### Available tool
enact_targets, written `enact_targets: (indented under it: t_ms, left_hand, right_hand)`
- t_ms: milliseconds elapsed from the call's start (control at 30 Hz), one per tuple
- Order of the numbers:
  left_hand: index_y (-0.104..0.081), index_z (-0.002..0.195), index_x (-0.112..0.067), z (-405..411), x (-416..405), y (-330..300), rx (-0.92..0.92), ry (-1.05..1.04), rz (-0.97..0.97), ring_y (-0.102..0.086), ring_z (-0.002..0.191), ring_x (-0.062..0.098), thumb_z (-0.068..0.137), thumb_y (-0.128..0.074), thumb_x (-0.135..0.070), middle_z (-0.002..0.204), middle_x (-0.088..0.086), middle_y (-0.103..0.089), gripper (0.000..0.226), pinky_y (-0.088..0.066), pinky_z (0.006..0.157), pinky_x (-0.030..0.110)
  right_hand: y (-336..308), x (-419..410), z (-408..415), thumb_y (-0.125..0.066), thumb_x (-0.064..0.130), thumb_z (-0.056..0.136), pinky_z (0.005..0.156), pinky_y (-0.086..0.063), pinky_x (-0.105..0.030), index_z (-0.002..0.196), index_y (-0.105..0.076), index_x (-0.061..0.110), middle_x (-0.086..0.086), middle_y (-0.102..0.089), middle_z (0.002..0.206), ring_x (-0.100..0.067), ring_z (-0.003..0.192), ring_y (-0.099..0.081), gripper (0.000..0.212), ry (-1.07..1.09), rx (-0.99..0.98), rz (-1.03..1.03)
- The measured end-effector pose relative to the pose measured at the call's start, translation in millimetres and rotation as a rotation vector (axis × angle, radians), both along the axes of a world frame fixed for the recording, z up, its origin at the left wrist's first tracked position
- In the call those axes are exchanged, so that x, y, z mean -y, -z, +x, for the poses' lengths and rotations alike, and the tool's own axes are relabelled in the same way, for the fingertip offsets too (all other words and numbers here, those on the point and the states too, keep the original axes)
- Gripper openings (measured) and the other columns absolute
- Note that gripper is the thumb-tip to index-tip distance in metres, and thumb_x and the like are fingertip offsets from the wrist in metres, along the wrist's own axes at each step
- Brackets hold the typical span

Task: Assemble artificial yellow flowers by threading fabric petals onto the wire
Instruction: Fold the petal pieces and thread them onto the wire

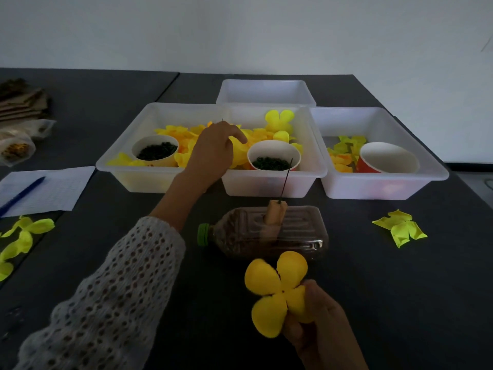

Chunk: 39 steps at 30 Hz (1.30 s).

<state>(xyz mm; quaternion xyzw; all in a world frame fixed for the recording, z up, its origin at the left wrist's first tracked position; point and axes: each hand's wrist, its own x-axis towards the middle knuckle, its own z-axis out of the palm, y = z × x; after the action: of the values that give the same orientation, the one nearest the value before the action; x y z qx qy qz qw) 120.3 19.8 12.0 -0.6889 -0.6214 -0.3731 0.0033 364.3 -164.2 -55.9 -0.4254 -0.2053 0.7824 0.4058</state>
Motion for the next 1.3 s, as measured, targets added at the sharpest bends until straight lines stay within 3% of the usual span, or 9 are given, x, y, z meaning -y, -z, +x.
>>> enact_targets:
  t_ms: [100, 167, 233, 367, 500, 600, 733, 1133, 1300]
  left_hand:
    - [-0.071, 0.096, -0.001, 4, 37, -10, 0.174, 0.055, 0.142, -0.054, 0.079, 0.008, 0.086, -0.038, 0.016, 0.101, 0.012, -0.067, 0.038, -0.042, 0.079, 0.022]
    - [-0.071, 0.097, -0.005, 7, 60, -16, 0.217, 0.034, 0.146, -0.054, 0.084, 0.001, 0.093, -0.040, 0.012, 0.105, 0.004, -0.067, 0.035, -0.040, 0.082, 0.014]
    - [-0.071, 0.099, -0.013, 14, 86, -22, 0.276, 0.019, 0.081, -0.058, 0.096, 0.003, 0.097, -0.045, 0.004, 0.107, -0.003, -0.069, 0.031, -0.043, 0.087, 0.016]
    - [-0.067, 0.105, -0.035, 33, 144, -32, 0.212, 0.379, -0.231, -0.058, 0.106, -0.002, 0.097, -0.055, -0.021, 0.111, -0.027, -0.062, 0.021, -0.045, 0.083, 0.010]
    - [-0.053, 0.123, -0.056, 59, 174, -14, 0.022, 0.601, -0.690, -0.028, 0.130, -0.012, 0.086, -0.066, -0.047, 0.139, -0.038, -0.030, 0.040, -0.034, 0.101, 0.019]
    - [-0.054, 0.125, -0.053, 67, 177, 1, 0.046, 0.484, -0.592, -0.028, 0.131, -0.008, 0.085, -0.071, -0.042, 0.140, -0.035, -0.029, 0.045, -0.033, 0.104, 0.023]
    - [-0.058, 0.118, -0.053, 64, 177, 9, 0.126, 0.453, -0.539, -0.041, 0.119, -0.011, 0.083, -0.073, -0.042, 0.125, -0.035, -0.041, 0.039, -0.040, 0.087, 0.015]
    - [-0.055, 0.103, -0.056, 87, 192, 19, 0.231, 0.385, -0.412, -0.025, 0.128, -0.022, 0.076, -0.065, -0.052, 0.137, -0.039, -0.030, 0.030, -0.029, 0.089, -0.002]
    - [-0.057, 0.098, -0.053, 92, 195, 20, 0.227, 0.403, -0.384, -0.024, 0.134, -0.017, 0.080, -0.072, -0.039, 0.141, -0.037, -0.031, 0.027, -0.026, 0.099, 0.003]
  right_hand:
    - [0, 1, -2, -0.056, 0.027, 0.074, 0.041, -0.050, -0.032, 0.088, -0.073, 0.002, -0.022, -0.066, 0.071, -0.026, 0.047, -0.061, 0.034, 0.007, -0.092, 0.014]
    - [-2, 2, -2, -0.055, 0.024, 0.075, 0.041, -0.051, -0.033, 0.092, -0.070, -0.002, -0.025, -0.066, 0.073, -0.029, 0.048, -0.062, 0.034, -0.001, -0.107, 0.014]
    - [-5, 2, -1, -0.056, 0.030, 0.074, 0.034, -0.043, -0.026, 0.078, -0.074, 0.004, -0.020, -0.059, 0.058, -0.022, 0.037, -0.052, 0.032, -0.039, -0.019, 0.074]
    - [-4, 3, -5, -0.057, 0.039, 0.071, 0.033, -0.028, -0.020, 0.054, -0.063, 0.012, -0.006, -0.040, 0.046, -0.011, 0.031, -0.033, 0.032, -0.016, 0.110, 0.131]
    - [-6, 4, -12, -0.051, 0.030, 0.080, 0.040, -0.045, -0.025, 0.076, -0.075, 0.006, -0.016, -0.063, 0.066, -0.019, 0.046, -0.056, 0.034, -0.014, -0.038, 0.222]
    - [-8, 6, -11, -0.056, 0.027, 0.076, 0.049, -0.055, -0.027, 0.084, -0.077, 0.007, -0.018, -0.068, 0.072, -0.021, 0.055, -0.065, 0.030, -0.049, -0.106, 0.294]
    - [-7, 4, -2, -0.055, 0.019, 0.078, 0.054, -0.056, -0.026, 0.086, -0.077, 0.012, -0.017, -0.067, 0.070, -0.020, 0.060, -0.067, 0.024, -0.095, -0.043, 0.343]
    - [-8, 8, 1, -0.060, 0.043, 0.078, 0.041, -0.043, -0.024, 0.076, -0.064, 0.007, -0.005, -0.052, 0.049, -0.016, 0.041, -0.048, 0.035, 0.015, 0.281, 0.527]
    - [-6, 8, -3, -0.075, 0.079, 0.047, 0.040, -0.044, -0.028, 0.074, -0.064, 0.007, -0.013, -0.058, 0.062, -0.019, 0.048, -0.053, 0.078, 0.038, 0.321, 0.433]
